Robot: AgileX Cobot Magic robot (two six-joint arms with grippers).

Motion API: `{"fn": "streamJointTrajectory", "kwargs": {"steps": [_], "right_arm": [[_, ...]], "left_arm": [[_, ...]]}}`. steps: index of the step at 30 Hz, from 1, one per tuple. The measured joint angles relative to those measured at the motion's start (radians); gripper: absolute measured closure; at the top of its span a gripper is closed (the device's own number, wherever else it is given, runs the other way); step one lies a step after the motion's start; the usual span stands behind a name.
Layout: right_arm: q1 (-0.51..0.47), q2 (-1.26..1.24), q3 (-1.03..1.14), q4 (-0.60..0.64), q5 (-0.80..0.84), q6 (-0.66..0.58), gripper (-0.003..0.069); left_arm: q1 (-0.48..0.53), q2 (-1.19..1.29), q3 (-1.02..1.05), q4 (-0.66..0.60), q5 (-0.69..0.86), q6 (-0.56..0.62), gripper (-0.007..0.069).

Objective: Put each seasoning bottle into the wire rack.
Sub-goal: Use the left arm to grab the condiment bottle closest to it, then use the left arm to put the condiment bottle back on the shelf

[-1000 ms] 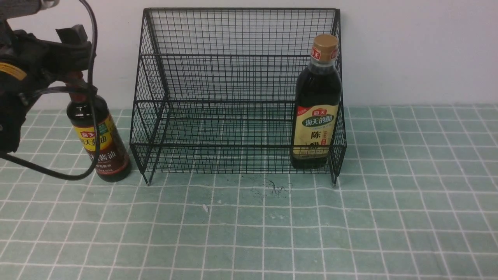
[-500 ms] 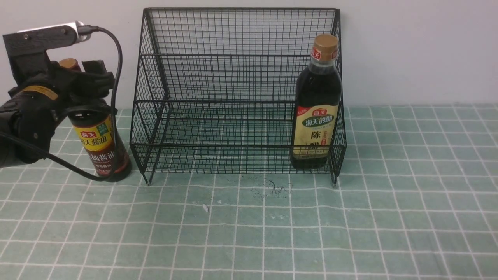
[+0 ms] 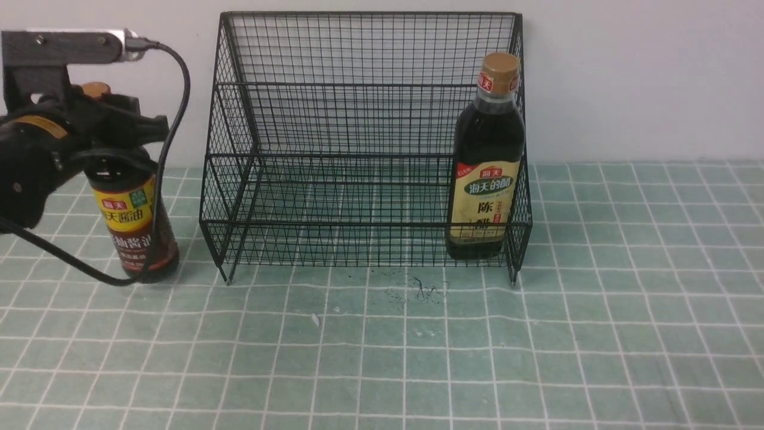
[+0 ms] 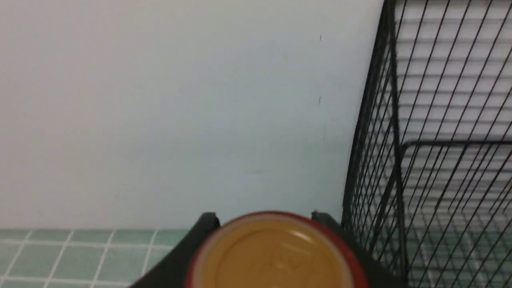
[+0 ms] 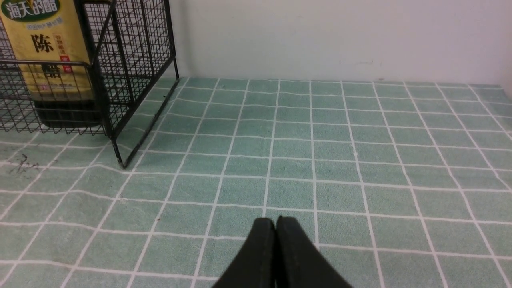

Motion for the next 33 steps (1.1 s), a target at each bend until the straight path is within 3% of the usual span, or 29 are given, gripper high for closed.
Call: {"fn": "streamJointTrajectory", "kwargs": {"steps": [10, 19, 33], "right_arm": [[0.000, 0.000, 0.000, 0.000, 0.000, 0.000, 0.0673], [0.000, 0.000, 0.000, 0.000, 0.000, 0.000, 0.0673], [0.000, 0.000, 0.000, 0.000, 0.000, 0.000, 0.0673]], "left_arm": [[-0.051, -0.087, -0.254, 0.014, -0.005, -0.002, 0.0366], [-0.201, 0.070, -0.496, 0.016, 0.002, -0.008, 0.0366], [-0.226, 0.291, -0.554, 0.016, 0.015, -0.011, 0.0367]]}}
